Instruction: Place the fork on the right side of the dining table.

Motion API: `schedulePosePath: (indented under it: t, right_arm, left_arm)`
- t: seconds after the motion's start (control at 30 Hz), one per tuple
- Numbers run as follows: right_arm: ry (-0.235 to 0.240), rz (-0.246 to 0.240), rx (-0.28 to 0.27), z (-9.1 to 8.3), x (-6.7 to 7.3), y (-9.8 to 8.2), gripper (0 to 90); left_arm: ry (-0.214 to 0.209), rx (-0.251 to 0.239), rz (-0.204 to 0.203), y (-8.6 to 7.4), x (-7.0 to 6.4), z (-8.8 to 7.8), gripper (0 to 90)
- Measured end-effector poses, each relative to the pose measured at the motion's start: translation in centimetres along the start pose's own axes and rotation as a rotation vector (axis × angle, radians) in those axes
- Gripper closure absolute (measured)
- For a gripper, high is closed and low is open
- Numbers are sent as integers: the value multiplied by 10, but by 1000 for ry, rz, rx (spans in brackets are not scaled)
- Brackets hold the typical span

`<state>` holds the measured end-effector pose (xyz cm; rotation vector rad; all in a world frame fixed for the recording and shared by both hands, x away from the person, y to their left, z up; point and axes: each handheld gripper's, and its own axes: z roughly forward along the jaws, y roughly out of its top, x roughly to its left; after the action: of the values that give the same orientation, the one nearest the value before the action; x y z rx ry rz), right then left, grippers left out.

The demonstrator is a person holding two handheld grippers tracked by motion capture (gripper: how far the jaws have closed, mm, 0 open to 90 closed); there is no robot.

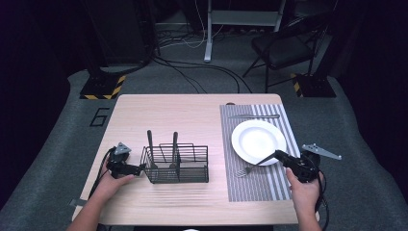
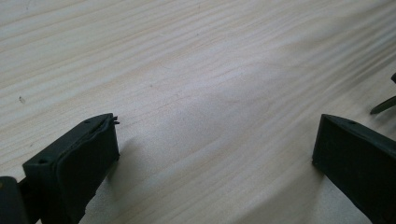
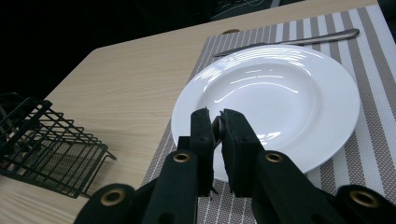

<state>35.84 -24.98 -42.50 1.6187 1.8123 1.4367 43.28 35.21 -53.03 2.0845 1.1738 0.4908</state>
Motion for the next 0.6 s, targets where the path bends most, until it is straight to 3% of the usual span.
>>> schedulePosePath:
  t: [0.27, 0.6]
  right_arm:
    - [-21, 45, 5, -1, -13, -8, 812]
    - [-13, 97, 3, -2, -29, -19, 804]
  left_arm:
    - [-1, -3, -8, 0, -1, 0, 1]
    - [0, 0, -1, 0, 0, 0, 1]
